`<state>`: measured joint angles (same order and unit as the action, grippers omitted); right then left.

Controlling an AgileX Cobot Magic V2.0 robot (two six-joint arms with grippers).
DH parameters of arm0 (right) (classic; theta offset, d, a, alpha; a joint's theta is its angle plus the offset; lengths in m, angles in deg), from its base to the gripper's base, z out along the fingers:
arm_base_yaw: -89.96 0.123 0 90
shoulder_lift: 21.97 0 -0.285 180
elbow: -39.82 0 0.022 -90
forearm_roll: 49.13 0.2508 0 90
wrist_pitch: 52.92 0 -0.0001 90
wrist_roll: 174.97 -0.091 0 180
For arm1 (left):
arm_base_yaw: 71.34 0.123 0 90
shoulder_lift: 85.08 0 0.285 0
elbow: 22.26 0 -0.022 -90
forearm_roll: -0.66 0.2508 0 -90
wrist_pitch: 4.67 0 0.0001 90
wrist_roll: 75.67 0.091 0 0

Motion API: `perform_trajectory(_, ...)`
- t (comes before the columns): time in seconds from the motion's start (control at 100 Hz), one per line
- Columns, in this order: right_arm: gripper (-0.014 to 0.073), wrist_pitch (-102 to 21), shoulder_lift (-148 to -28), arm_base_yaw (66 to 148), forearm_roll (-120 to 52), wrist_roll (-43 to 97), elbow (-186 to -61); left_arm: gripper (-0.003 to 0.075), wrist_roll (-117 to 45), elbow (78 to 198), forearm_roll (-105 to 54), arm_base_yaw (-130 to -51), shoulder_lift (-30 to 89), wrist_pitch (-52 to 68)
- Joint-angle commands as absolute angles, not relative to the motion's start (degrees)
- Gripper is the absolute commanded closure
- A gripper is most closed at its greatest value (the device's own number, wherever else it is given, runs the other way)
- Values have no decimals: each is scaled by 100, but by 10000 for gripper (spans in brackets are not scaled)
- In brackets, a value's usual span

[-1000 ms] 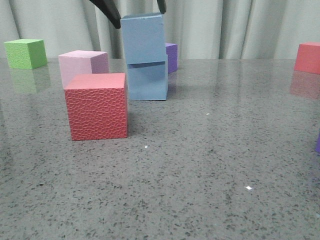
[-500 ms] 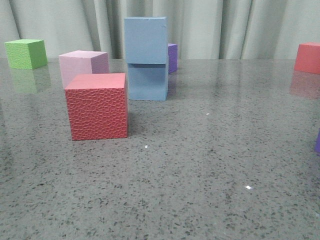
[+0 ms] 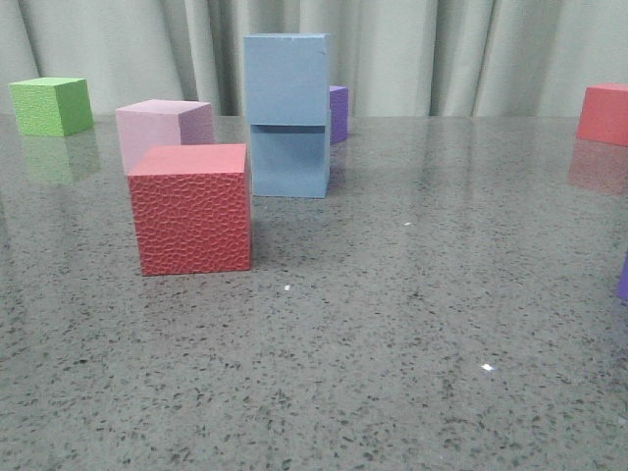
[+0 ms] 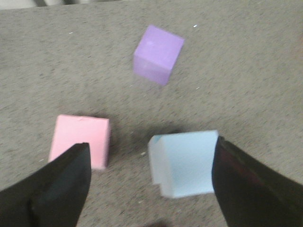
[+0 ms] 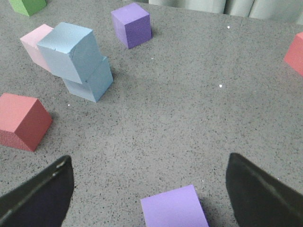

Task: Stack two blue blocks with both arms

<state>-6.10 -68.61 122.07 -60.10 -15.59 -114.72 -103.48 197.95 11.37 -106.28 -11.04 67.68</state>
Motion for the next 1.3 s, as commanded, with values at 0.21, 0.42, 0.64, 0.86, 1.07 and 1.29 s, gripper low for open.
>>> perform_trajectory(0.21,-45,-757,-6846,12191,-6158,-1534,-11610,444,-10406,18172,1585,-10835,449,5520)
perform_trajectory(0.42,180,-668,-6682,12191,-6158,-1540,-11496,634,-10406,16870,1676,-10835,1309,4696)
perform_trajectory(0.64,584,-712,-6138,12191,-6158,-1546,-11055,739,-10406,15458,1814,-10835,2281,3857)
perform_trajectory(0.86,662,-1011,-5343,12191,-6392,-1546,-10484,739,-10406,14242,1844,-10835,3264,3269)
perform_trajectory(1.07,662,-1374,-4566,12191,-6658,-1546,-9873,739,-10406,13053,2044,-10835,4153,2357)
perform_trajectory(1.29,662,-1529,-4032,12191,-6676,-1546,-9345,739,-10406,11939,2053,-10835,4984,1586)
